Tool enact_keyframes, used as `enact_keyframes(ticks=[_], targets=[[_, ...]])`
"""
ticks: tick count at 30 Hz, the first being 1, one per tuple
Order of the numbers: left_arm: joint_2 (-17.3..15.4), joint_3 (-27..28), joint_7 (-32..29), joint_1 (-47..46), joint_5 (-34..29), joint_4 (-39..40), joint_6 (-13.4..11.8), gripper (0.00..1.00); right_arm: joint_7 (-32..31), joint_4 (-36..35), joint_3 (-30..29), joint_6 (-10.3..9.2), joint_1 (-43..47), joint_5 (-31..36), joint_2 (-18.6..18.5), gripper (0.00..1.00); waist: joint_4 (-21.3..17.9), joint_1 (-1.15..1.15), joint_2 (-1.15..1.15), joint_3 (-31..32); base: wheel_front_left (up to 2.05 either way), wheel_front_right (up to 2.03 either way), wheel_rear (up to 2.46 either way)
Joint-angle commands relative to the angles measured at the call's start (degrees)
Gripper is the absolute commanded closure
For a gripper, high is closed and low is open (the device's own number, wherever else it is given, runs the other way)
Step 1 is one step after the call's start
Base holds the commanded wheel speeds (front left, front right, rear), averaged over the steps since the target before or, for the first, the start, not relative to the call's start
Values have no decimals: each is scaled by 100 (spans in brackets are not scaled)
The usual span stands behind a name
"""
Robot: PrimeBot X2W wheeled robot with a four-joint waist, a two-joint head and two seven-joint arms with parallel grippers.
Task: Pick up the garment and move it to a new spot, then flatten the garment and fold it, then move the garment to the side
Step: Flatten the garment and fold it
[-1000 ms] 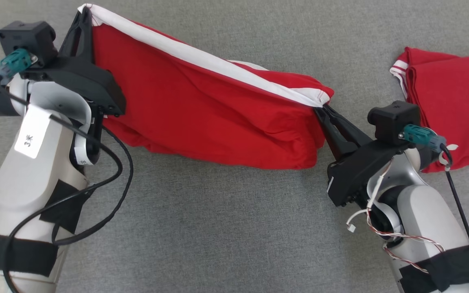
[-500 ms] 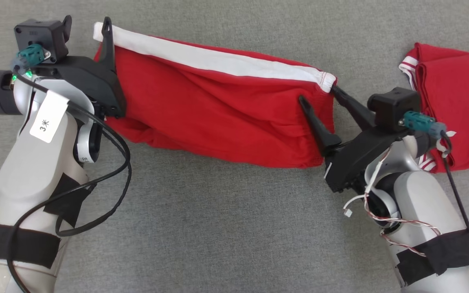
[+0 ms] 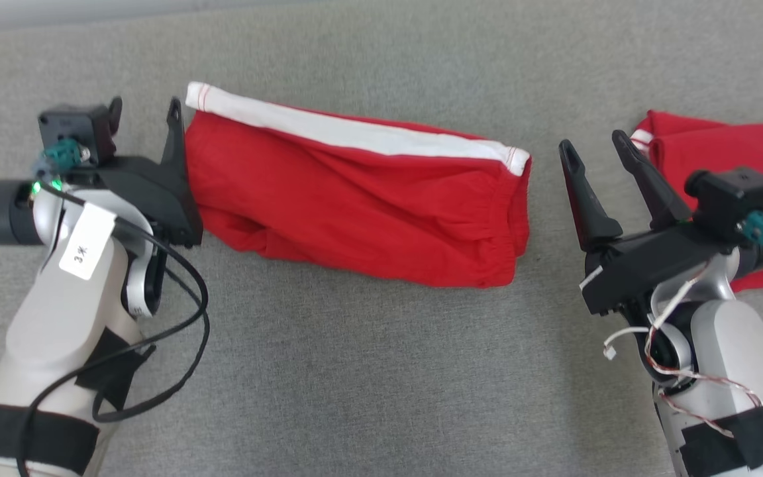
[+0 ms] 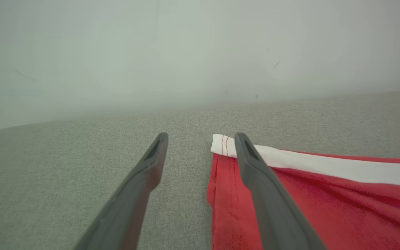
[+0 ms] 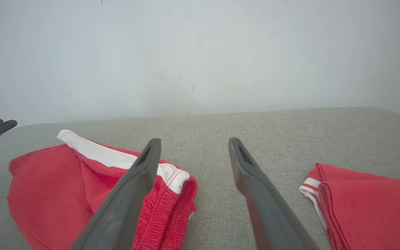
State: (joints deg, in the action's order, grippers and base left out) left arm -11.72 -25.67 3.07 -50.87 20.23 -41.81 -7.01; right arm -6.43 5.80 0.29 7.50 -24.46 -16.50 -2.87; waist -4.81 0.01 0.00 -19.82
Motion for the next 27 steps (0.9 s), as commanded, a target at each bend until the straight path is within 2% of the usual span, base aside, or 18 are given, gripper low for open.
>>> enact_keyframes(ticks=[1, 12, 20, 27], targets=[[-50, -23, 31, 145, 76, -60, 27, 0, 181, -81, -9, -2, 122, -46, -13, 0, -63, -1, 0, 272, 0, 0, 0], [-29, -82, 77, 493, 158, -389, 37, 0, 1079, -479, 285, -2, 785, 254, -11, 0, -220, -1, 0, 761, 0, 0, 0], [-3, -128, -41, 596, 266, -675, 86, 0, 1250, -672, 593, -2, 1207, 701, -12, 0, -391, -1, 0, 850, 0, 0, 0], [-15, -146, -275, 567, 322, -979, -24, 0, 1297, -702, 432, -2, 1490, 726, -12, 0, -542, -1, 0, 794, 0, 0, 0]])
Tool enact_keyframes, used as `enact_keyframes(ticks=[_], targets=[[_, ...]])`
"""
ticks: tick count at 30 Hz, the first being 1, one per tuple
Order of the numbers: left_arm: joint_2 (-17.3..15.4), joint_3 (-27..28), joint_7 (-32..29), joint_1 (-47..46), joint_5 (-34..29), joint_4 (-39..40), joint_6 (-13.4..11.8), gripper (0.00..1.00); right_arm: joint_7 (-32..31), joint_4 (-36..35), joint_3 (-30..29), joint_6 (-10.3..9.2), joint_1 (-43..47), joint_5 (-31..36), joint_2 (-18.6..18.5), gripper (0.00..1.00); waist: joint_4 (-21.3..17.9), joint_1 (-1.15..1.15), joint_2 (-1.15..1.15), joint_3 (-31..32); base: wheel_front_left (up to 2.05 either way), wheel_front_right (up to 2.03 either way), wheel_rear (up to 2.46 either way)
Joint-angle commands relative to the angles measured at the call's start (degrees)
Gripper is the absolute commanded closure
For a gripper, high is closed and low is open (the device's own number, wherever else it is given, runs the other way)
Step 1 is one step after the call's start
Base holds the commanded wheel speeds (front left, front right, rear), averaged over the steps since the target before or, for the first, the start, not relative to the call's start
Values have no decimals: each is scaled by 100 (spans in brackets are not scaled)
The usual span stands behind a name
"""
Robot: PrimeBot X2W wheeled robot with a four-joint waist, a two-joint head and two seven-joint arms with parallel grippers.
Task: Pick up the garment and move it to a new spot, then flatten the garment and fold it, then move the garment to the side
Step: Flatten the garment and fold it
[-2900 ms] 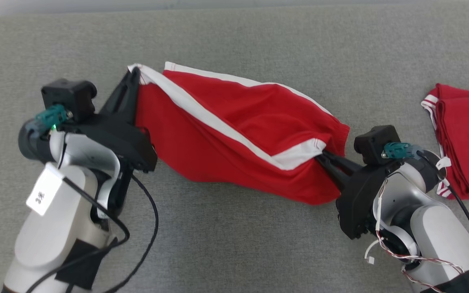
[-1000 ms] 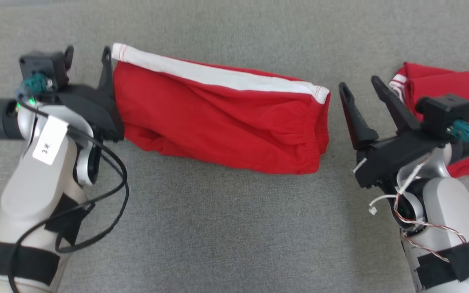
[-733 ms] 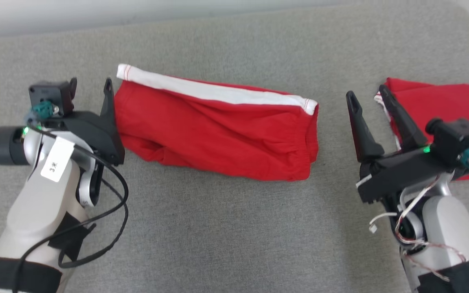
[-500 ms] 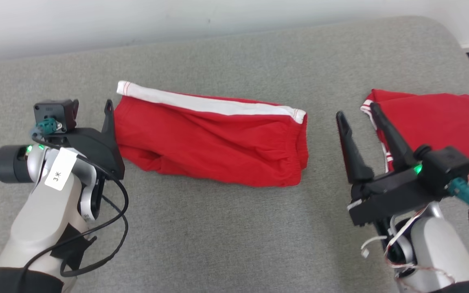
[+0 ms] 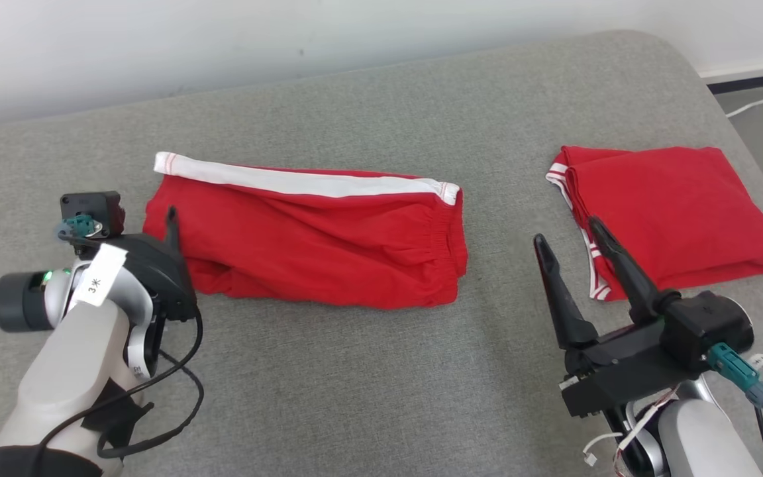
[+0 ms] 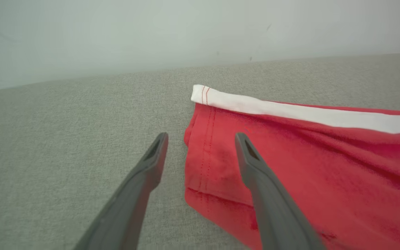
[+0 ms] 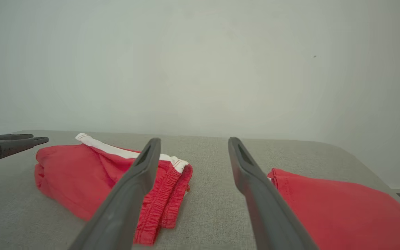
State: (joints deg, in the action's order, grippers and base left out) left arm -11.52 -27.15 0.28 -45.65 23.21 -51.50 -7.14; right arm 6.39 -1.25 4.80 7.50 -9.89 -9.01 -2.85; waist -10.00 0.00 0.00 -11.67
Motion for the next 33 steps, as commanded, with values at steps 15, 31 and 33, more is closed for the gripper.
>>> enact_keyframes(ticks=[15, 31, 33], targets=[[-75, 97, -838, -1, 339, -502, -135, 0, 42, 88, -28, -2, 127, -161, -13, 0, -186, 0, 0, -196, 0, 0, 0], [46, 145, -1261, 247, 675, -450, -6, 100, 28, 85, -37, -2, 194, -23, -13, 0, -131, 0, 0, -177, 0, 0, 0], [47, 195, -1133, 304, 724, -354, -22, 100, 21, 73, -57, -2, 229, 0, -13, 0, -99, 0, 0, -154, 0, 0, 0]])
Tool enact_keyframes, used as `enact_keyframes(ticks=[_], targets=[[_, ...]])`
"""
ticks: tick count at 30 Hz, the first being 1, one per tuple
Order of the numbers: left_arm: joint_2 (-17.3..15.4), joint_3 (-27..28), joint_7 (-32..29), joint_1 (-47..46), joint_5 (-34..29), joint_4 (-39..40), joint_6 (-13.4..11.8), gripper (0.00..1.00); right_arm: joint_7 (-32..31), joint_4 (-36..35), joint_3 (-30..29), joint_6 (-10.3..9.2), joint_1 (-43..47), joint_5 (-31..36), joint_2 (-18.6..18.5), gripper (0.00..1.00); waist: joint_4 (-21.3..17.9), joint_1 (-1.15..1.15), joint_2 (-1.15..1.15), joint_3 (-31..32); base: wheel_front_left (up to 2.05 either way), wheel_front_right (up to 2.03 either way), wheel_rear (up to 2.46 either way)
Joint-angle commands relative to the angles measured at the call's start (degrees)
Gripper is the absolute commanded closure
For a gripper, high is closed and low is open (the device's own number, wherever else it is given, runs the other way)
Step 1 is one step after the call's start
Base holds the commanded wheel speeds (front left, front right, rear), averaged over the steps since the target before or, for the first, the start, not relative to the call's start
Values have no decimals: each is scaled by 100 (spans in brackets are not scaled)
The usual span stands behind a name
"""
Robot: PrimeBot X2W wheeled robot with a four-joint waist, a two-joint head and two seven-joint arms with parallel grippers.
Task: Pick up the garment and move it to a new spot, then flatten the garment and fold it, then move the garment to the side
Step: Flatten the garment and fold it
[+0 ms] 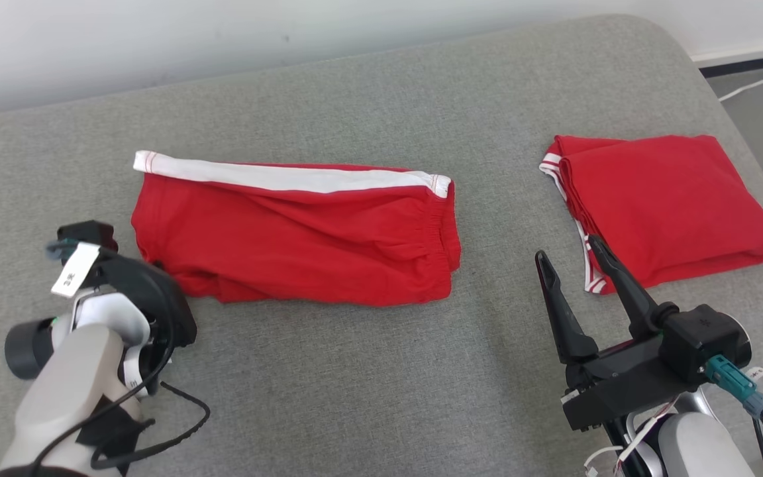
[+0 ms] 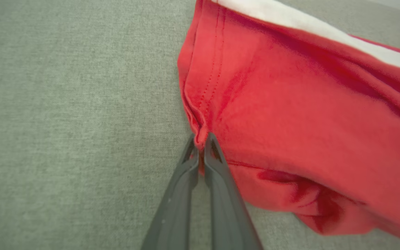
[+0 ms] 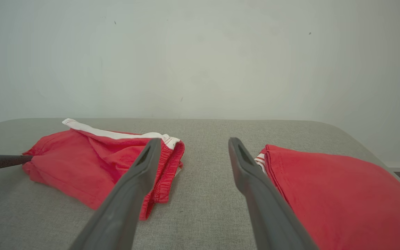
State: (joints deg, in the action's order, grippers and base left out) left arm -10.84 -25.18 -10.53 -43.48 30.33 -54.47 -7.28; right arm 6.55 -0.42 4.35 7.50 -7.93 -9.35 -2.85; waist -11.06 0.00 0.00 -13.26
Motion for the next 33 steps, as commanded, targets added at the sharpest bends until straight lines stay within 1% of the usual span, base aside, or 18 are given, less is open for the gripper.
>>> enact_keyframes(ticks=[1, 8, 13, 15, 21, 23, 24, 25, 29, 30, 31, 32, 33], targets=[[-29, 58, 78, 189, 79, 44, -48, 100, -13, -25, -17, -2, 54, 49, -13, 0, 39, 0, 0, 33, 0, 0, 0], [-70, 223, 509, 735, 226, 601, -200, 100, -74, -91, -21, -2, 145, 88, -13, 0, 206, 0, 0, 123, 0, 0, 0], [-110, 262, 672, 1216, 293, 1261, -303, 100, -128, -132, -51, -2, 169, 128, -14, 0, 335, 0, 0, 188, 0, 0, 0], [-116, 249, 713, 1452, 290, 1590, -393, 100, -150, -152, -66, -2, 189, 156, -13, 0, 381, 0, 0, 218, 0, 0, 0], [-204, 263, 629, 2101, 315, 2666, -719, 100, -219, -212, -105, -2, 243, 194, -13, 0, 529, 0, 0, 291, 0, 0, 0], [-286, 286, 531, 2376, 317, 3177, -910, 100, -243, -232, -100, -2, 264, 215, -14, 0, 585, 0, 0, 313, 0, 0, 0], [-324, 288, 487, 2460, 311, 3314, -963, 100, -251, -235, -89, -2, 263, 211, -13, 0, 597, 0, 0, 314, 0, 0, 0], [-387, 250, 313, 2705, 306, 3666, -1102, 100, -282, -240, -59, -2, 264, 209, -13, 0, 631, 0, 0, 321, 0, 0, 0], [-479, 205, 143, 2869, 313, 3838, -1156, 100, -278, -240, -39, -2, 259, 213, -13, 0, 649, 0, 0, 322, 0, 0, 0], [-492, 196, 116, 2900, 323, 3885, -1162, 73, -282, -241, -34, -2, 256, 211, -13, 0, 653, 0, 0, 320, 0, 0, 0], [-510, 194, 117, 2927, 323, 3921, -1165, 6, -281, -239, -30, -3, 252, 206, -14, 0, 656, 0, 0, 320, 0, 0, 0], [-526, 198, 125, 2959, 324, 3947, -1181, 0, -280, -232, -25, -3, 249, 200, -14, 0, 657, 0, 0, 321, 0, 0, 0], [-532, 205, 133, 2992, 331, 3971, -1186, 0, -280, -225, -20, -3, 246, 193, -14, 0, 659, 0, 0, 323, 0, 0, 0]])
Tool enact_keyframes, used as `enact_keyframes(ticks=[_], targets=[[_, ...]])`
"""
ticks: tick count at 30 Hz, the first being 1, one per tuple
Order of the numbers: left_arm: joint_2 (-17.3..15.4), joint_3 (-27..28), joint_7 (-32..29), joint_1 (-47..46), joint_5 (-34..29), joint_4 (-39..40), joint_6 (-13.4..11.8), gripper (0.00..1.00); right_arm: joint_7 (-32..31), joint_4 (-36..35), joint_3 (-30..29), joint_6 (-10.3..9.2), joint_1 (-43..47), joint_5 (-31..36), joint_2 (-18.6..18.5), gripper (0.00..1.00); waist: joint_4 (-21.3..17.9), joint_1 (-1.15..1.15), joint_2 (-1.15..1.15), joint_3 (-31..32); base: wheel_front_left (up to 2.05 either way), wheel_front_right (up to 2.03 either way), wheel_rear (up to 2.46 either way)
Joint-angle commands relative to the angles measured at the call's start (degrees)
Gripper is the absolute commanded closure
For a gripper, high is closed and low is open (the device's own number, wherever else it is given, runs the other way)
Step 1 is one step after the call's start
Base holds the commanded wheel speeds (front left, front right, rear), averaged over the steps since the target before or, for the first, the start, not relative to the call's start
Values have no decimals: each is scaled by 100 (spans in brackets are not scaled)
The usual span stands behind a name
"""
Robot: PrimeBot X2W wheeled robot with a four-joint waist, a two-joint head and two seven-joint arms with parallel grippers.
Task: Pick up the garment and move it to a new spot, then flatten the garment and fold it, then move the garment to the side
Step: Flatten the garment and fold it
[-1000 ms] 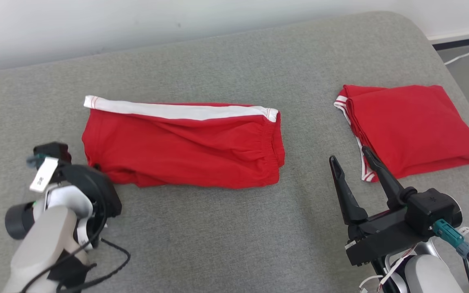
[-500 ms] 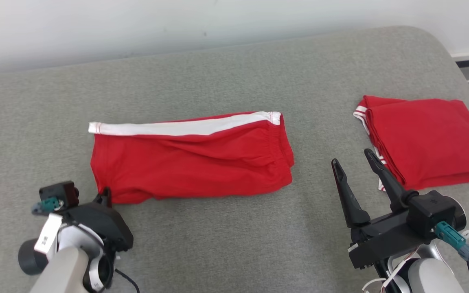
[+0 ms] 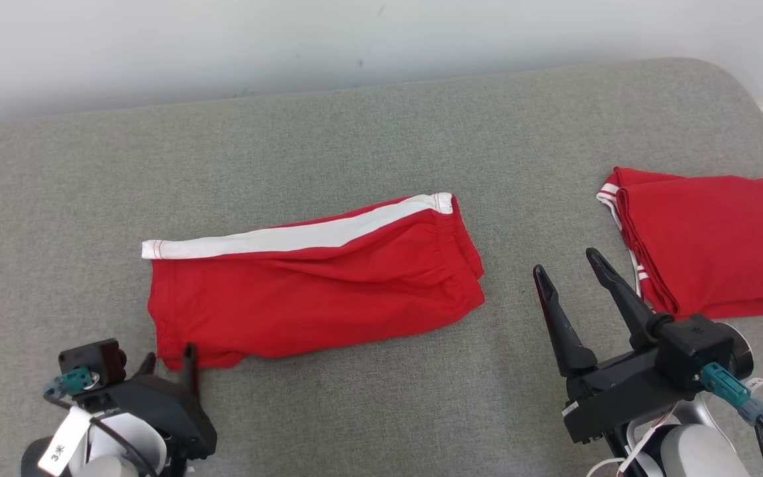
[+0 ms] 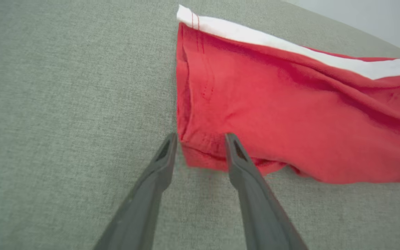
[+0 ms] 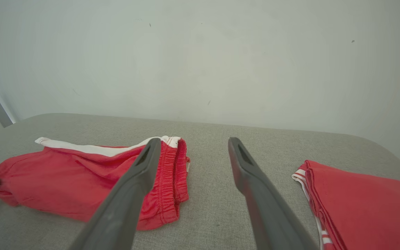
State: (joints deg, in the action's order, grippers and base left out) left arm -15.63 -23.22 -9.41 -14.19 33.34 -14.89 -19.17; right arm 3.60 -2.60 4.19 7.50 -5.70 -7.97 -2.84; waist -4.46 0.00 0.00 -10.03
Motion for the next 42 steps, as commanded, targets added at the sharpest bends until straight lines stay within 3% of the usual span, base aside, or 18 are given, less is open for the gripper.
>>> enact_keyframes(ticks=[1, 5, 13, 21, 32, 36, 42], targets=[[-50, 25, 43, 95, 42, 43, -19, 0, 19, -2, -4, -3, 26, 48, -15, 0, 5, 0, 0, 3, 0, 0, 0], [-51, 90, 149, 194, 59, 185, -84, 0, 35, 34, -30, -3, 54, 22, -15, 0, 43, 0, 0, 31, 0, 0, 0], [123, 425, 1210, 269, 243, 547, 224, 0, 50, 119, -116, -3, 170, -74, -15, 0, 257, 0, 0, 235, 0, 0, 0], [516, 918, 2364, 298, 658, 745, 990, 0, 112, 255, -227, -3, 320, -190, -15, 0, 558, 0, 0, 608, 0, 0, 0], [879, 1691, 2460, 958, -344, 1184, 2195, 0, 56, 327, -195, -3, 549, -235, -15, 0, 823, 0, 0, 1027, 0, 0, 0], [911, 1757, 2461, 1324, -723, 1098, 2394, 0, 9, 310, -232, -3, 647, -176, -15, 0, 884, 0, 0, 1107, 0, 0, 0], [915, 1810, 2462, 1641, -1004, 1104, 2495, 0, 45, 325, -366, -3, 792, -160, -15, 0, 949, 0, 0, 1194, 0, 0, 0]])
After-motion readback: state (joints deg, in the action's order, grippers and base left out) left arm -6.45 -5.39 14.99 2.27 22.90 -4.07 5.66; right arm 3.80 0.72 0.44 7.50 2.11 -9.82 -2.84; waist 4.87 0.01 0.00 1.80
